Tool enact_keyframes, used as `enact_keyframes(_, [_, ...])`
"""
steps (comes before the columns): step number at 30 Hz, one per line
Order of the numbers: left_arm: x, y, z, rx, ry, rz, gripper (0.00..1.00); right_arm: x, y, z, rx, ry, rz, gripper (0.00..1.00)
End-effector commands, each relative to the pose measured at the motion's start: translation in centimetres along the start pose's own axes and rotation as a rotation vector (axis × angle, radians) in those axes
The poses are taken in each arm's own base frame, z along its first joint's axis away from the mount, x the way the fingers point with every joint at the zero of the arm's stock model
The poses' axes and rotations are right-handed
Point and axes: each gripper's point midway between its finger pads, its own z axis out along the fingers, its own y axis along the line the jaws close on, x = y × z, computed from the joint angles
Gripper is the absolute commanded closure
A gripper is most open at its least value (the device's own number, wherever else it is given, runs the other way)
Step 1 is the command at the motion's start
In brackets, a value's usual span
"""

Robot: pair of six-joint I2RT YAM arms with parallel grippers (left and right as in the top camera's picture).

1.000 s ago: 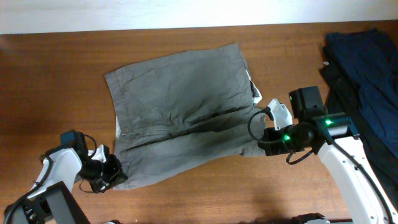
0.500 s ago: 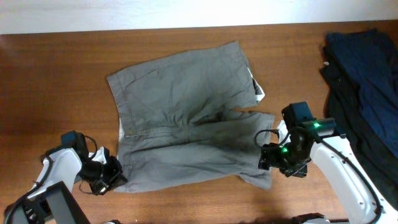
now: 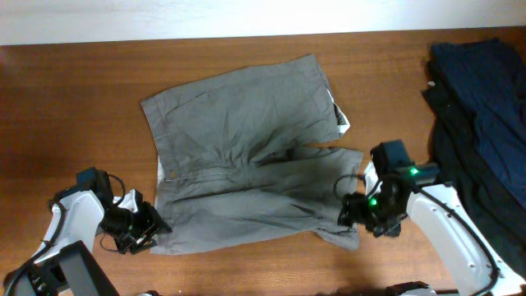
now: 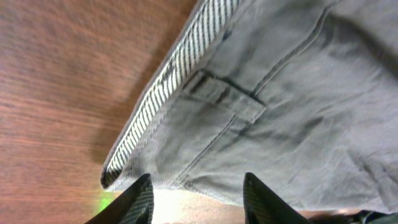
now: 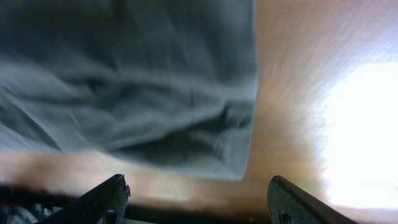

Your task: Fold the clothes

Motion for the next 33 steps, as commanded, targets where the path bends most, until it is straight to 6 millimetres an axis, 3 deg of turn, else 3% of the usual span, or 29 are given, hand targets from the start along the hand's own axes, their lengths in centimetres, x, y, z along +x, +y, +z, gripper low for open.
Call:
enact_keyframes(1, [-0.2, -0.2, -0.5, 0.006, -0.016, 0.011, 0.41, 3.1, 0.9, 1.8, -0.114, 0.128, 0.030, 0.24])
enact_keyframes(8, [-0.3, -0.2, -0.5, 0.006, -0.017, 0.012, 0.39, 5.1, 0.1, 4.7, -0.138, 0.181, 0.148, 0.25])
enact_keyframes(10, [-0.3, -0.2, -0.5, 0.006, -0.017, 0.012, 0.39, 4.4, 0.1, 5.3, -0.148, 0.147, 0.168, 0.24])
enact_keyframes(12, [-0.3, -0.2, -0.5, 0.006, -0.017, 0.012, 0.39, 2.2, -0.1, 5.7, -0.136, 0.056, 0.173, 0.25])
enact_keyframes(16, [-0.3, -0.2, -0.5, 0.006, -0.017, 0.012, 0.39, 1.3, -0.2, 5.7, -0.127, 0.017, 0.195, 0.30])
enact_keyframes(19, [-0.4, -0.2, -0.5, 0.006, -0.021, 0.014, 0.39, 0.6, -1.4, 5.8, -0.064, -0.023, 0.212, 0.41])
enact_keyframes(21, [-0.4, -0.2, -0.5, 0.006, -0.022, 0.014, 0.39, 0.3, -1.8, 5.8, -0.037, -0.043, 0.213, 0.60])
enact_keyframes(22, [-0.4, -0.2, -0.5, 0.006, -0.022, 0.014, 0.39, 0.1, -2.0, 5.8, -0.025, -0.053, 0.212, 0.83])
enact_keyframes(23, [-0.4, -0.2, -0.5, 0.006, -0.022, 0.014, 0.39, -0.1, -2.1, 5.8, -0.020, -0.064, 0.208, 0.96])
enact_keyframes(25, [-0.4, -0.2, -0.5, 0.006, -0.022, 0.014, 0.39, -0.2, -2.0, 5.6, -0.021, -0.064, 0.202, 0.96])
enact_keyframes(29, [-0.4, -0.2, -0.5, 0.007, -0.021, 0.014, 0.39, -1.3, -0.3, 1.4, -0.024, -0.087, 0.065, 0.96])
enact_keyframes(33, [0.5, -0.1, -0.5, 0.003, 0.012, 0.002, 0.39, -3.0, 2.8, -6.1, -0.046, -0.179, -0.089, 0.96])
